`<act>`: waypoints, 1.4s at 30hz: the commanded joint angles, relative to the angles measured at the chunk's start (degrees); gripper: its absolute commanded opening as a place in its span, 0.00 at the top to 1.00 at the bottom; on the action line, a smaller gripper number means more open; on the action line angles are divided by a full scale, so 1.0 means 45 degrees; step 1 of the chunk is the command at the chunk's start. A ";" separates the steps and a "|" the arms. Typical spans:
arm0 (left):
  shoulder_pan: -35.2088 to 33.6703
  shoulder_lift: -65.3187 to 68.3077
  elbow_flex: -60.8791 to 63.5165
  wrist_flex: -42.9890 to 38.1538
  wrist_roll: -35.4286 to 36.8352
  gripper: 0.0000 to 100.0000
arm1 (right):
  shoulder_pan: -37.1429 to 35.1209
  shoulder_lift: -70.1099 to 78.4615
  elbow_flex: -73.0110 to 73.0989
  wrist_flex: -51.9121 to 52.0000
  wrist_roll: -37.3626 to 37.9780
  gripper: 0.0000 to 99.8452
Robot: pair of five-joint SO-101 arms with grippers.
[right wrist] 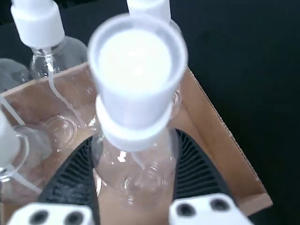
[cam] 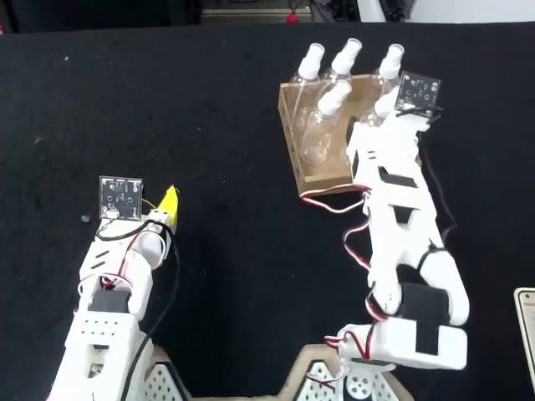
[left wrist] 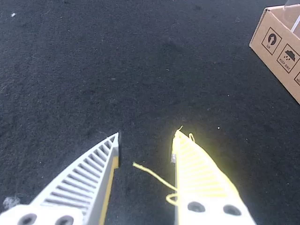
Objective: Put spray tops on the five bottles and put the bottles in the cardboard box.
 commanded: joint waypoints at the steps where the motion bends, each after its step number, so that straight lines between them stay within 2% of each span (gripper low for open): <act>1: 0.0186 -0.0117 -0.0127 -0.0293 0.0059 0.82 | 0.0156 0.0147 -0.0928 -0.0899 -0.0078 0.98; 12: 0.0186 -0.0117 -0.0127 -0.0293 0.0039 0.82 | 0.0078 0.0381 -0.0733 -0.0938 -0.0039 0.98; 18: 0.0186 -0.0117 -0.0127 -0.0293 0.0020 0.82 | -0.0332 0.0322 -0.0615 -0.0977 0.1700 0.98; 27: 0.0186 -0.0117 -0.0127 -0.0293 0.0000 0.82 | -0.0430 0.0283 -0.0615 -0.1016 0.1875 0.98; 36: 0.0186 -0.0117 -0.0127 -0.0293 0.0000 0.82 | -0.0449 -0.0186 0.1416 -0.4220 0.2168 0.98; 42: 0.0186 -0.0117 -0.0127 -0.0293 0.0000 0.82 | -0.0449 0.0049 0.1416 -0.4317 0.2501 0.98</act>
